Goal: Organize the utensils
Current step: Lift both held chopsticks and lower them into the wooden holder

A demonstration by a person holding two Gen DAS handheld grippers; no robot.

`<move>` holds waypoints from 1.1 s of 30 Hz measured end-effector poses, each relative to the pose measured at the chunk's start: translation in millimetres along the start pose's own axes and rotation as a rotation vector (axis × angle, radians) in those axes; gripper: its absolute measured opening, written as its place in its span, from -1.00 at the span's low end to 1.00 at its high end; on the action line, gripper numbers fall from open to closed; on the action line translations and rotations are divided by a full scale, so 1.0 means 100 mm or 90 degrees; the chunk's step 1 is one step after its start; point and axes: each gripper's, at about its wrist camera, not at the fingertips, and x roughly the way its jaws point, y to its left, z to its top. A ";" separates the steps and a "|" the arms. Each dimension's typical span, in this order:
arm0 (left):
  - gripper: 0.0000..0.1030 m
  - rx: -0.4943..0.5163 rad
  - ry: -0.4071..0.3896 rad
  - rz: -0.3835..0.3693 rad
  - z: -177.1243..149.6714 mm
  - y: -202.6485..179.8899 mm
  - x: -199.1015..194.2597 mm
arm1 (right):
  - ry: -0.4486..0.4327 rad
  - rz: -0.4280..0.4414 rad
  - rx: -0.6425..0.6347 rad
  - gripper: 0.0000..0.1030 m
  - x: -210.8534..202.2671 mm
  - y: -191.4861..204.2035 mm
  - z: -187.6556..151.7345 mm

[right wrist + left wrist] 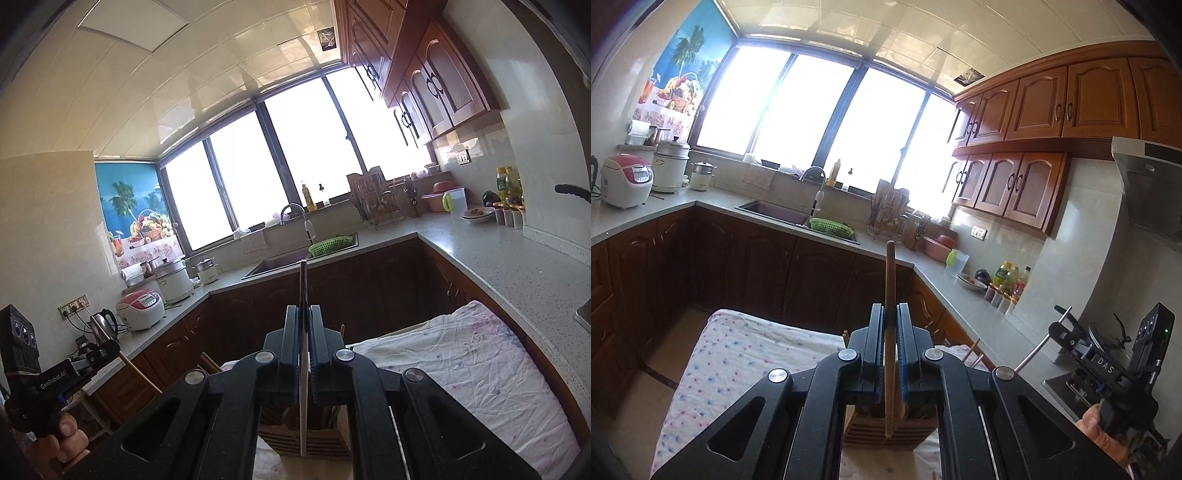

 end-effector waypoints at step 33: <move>-0.89 -0.009 0.099 0.051 -0.58 0.11 1.31 | 0.122 -0.032 -0.006 -0.90 0.99 -0.31 -0.74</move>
